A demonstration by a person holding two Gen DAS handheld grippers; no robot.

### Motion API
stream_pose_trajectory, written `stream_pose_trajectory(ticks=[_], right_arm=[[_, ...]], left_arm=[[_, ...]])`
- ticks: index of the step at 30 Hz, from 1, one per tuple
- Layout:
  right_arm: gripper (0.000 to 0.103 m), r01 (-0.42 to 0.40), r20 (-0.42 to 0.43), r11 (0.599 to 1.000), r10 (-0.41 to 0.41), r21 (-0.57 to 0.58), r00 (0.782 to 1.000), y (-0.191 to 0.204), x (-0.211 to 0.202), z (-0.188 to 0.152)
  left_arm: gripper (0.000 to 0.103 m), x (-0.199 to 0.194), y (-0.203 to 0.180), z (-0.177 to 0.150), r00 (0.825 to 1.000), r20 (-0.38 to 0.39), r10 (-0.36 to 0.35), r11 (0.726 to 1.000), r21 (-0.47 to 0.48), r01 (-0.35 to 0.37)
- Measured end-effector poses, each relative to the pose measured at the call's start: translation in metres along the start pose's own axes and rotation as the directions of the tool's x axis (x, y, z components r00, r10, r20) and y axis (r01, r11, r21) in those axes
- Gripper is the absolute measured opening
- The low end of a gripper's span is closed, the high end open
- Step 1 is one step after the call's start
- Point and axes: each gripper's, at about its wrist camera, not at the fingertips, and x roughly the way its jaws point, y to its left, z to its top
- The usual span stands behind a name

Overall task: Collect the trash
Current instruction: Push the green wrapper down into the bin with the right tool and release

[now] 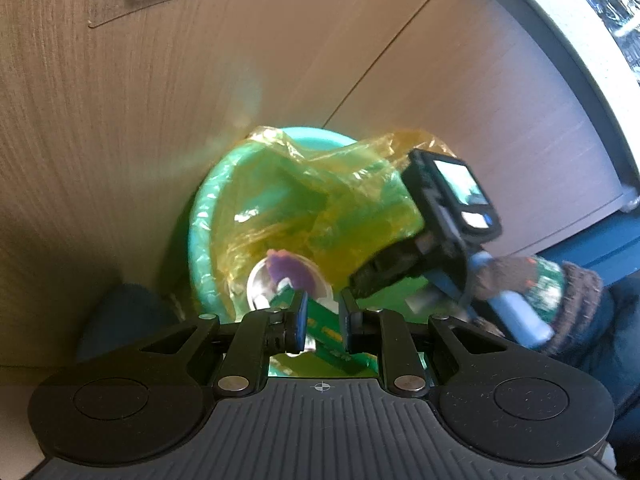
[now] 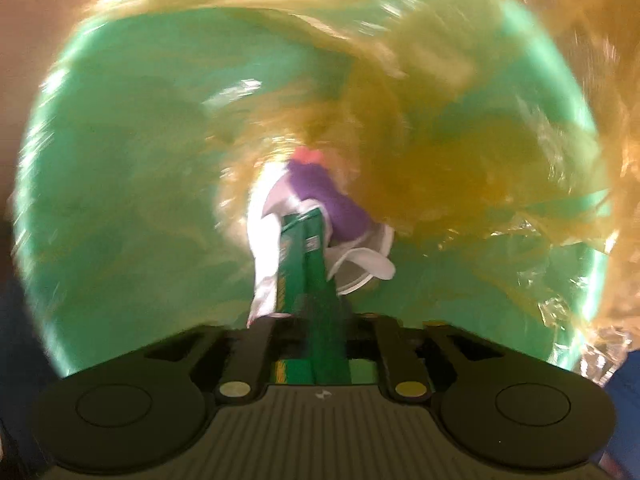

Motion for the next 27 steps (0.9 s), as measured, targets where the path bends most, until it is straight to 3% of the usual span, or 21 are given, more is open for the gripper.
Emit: stream_pose_trajectory(ticks=[2,6,7,9,11,18,23,27], right_arm=[[0.080,-0.008,0.004,0.998,0.008,-0.064,1.000,0.011,-0.001,-0.008],[0.078,0.017,-0.079,0.997,-0.024,-0.079,0.997,0.026,0.025,-0.013],[0.074,0.043,-0.106,0.996,-0.051,-0.077,0.993,0.027,0.035,-0.014],[0.030,0.085,-0.144,0.995,-0.092,-0.052,0.985,0.024,0.045,-0.015],[0.020,0.069,-0.128,0.997,-0.072,-0.025,0.989,0.017,0.037,-0.019],[0.017,-0.039,-0.059,0.999,0.039,0.005,0.997,0.011,-0.016,-0.035],[0.017,-0.107,-0.104,0.992,0.113,0.063,0.988,0.014,0.001,-0.020],[0.017,-0.072,-0.119,0.980,0.095,0.185,0.988,-0.001,0.028,-0.002]], left_arm=[[0.019,0.002,-0.002,0.000,1.000,-0.007,-0.006,1.000,0.000,0.006],[0.019,0.006,-0.005,-0.002,1.000,-0.018,-0.010,1.000,0.002,0.010],[0.019,0.005,-0.005,-0.002,1.000,-0.017,-0.009,1.000,0.003,0.009],[0.019,0.002,-0.006,-0.002,1.000,-0.008,-0.006,1.000,0.004,0.006],[0.019,-0.002,-0.005,-0.002,1.000,0.005,-0.004,1.000,0.002,0.004],[0.019,0.001,-0.001,0.001,1.000,0.009,-0.009,1.000,-0.026,0.009],[0.019,0.001,0.003,0.000,1.000,0.001,-0.016,1.000,-0.025,0.016],[0.019,0.002,0.007,0.001,1.000,0.006,-0.012,0.999,-0.032,0.012]])
